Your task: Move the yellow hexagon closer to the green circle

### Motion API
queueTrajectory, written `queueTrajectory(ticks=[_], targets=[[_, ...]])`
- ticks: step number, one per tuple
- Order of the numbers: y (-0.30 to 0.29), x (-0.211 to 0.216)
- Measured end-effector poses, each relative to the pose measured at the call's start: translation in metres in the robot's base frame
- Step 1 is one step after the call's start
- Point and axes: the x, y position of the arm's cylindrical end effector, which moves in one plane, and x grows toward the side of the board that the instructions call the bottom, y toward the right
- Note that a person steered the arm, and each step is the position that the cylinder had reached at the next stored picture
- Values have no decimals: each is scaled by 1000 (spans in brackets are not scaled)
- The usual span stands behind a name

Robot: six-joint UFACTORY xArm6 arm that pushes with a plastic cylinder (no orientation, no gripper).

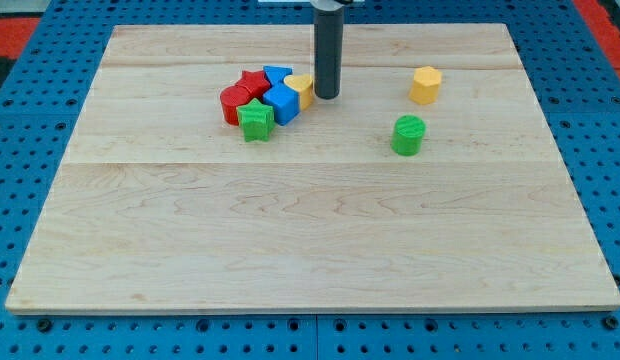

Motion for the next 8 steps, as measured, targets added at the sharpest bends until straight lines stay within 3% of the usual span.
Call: queueTrajectory(ticks=[3, 8], targets=[[67, -28], [133, -26]])
